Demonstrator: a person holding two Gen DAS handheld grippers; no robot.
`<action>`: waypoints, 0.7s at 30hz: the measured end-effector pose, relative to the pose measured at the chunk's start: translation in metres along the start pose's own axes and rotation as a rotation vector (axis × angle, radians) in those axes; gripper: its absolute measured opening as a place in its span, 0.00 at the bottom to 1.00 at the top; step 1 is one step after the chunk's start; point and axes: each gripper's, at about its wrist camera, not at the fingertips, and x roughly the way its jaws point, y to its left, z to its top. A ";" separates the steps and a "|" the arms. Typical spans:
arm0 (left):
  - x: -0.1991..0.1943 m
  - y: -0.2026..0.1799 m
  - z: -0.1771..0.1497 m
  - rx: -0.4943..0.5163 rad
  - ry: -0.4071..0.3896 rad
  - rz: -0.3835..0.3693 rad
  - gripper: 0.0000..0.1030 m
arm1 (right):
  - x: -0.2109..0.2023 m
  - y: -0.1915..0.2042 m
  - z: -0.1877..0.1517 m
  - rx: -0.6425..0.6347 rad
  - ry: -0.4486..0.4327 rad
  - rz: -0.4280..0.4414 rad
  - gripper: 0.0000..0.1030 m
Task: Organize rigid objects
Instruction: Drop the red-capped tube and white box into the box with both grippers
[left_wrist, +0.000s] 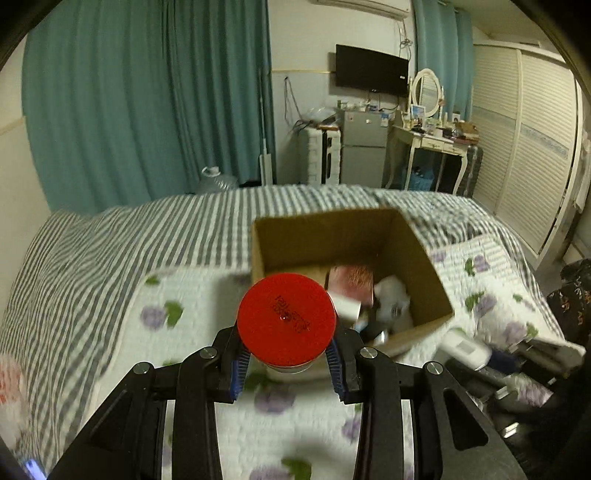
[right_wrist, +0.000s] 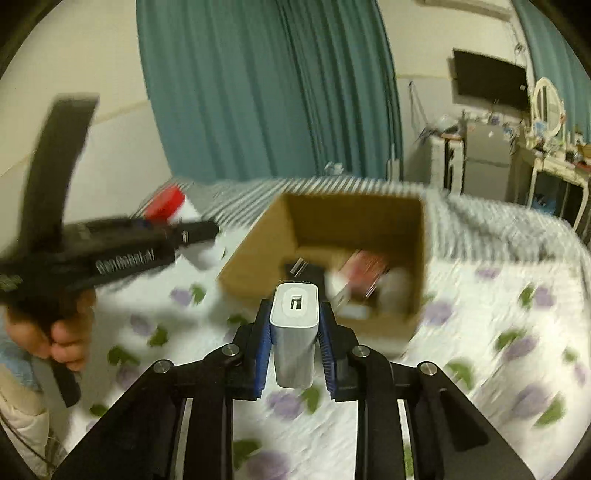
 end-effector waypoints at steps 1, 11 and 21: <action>0.009 -0.002 0.009 0.008 -0.001 -0.003 0.36 | 0.000 -0.007 0.009 0.001 -0.013 -0.009 0.22; 0.114 -0.003 0.048 0.060 0.070 -0.037 0.36 | 0.063 -0.064 0.089 -0.053 -0.012 -0.093 0.22; 0.145 -0.003 0.044 0.103 0.056 -0.017 0.45 | 0.114 -0.065 0.079 -0.063 0.057 -0.086 0.22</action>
